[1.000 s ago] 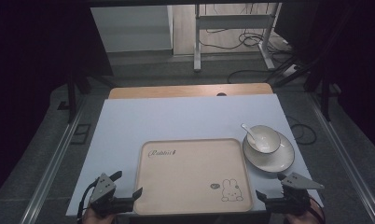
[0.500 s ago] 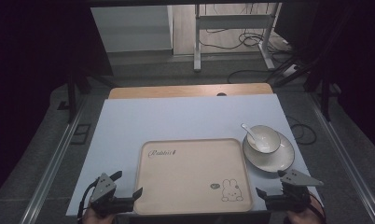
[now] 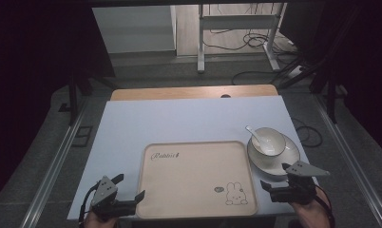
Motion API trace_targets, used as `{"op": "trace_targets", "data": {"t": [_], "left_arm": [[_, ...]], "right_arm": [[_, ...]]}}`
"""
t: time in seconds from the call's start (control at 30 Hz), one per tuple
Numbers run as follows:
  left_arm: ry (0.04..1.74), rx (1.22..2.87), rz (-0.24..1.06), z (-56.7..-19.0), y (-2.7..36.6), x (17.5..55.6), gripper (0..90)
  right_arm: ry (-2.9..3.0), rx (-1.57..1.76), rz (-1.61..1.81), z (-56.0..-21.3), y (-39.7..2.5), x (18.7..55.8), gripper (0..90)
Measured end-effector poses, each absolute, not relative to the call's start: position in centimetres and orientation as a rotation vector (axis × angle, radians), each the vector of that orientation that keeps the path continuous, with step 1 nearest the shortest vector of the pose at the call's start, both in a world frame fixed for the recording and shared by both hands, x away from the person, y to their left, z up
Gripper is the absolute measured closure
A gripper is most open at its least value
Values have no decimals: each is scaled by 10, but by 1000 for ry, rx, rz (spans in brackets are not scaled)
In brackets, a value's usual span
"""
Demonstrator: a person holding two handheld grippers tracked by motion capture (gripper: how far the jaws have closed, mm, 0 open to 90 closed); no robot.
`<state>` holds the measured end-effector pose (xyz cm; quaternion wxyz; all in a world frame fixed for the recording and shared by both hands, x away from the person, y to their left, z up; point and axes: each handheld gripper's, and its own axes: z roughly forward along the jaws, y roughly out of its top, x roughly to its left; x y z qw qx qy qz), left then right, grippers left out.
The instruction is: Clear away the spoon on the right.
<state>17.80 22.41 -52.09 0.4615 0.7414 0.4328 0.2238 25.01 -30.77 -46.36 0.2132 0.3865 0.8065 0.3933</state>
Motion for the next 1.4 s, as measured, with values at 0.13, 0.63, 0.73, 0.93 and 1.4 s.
{"op": "trace_targets", "data": {"t": [0.13, 0.63, 0.73, 0.93, 1.4], "left_arm": [[1066, 1823, 552, -521, 224, 178, 42], [1068, 1822, 552, -521, 224, 178, 45], [1065, 1826, 553, -521, 224, 178, 48], [1067, 1828, 552, -521, 224, 178, 48], [1072, 1827, 545, -521, 224, 179, 47]], "right_arm": [[2243, 1076, 1102, -459, -307, 256, 15], [2249, 1082, 1136, -442, -298, 288, 31], [2257, 1075, 1122, -439, -294, 301, 29], [2261, 1104, 1080, -440, -294, 318, 28], [2320, 1162, 1035, -441, -293, 356, 87]]}}
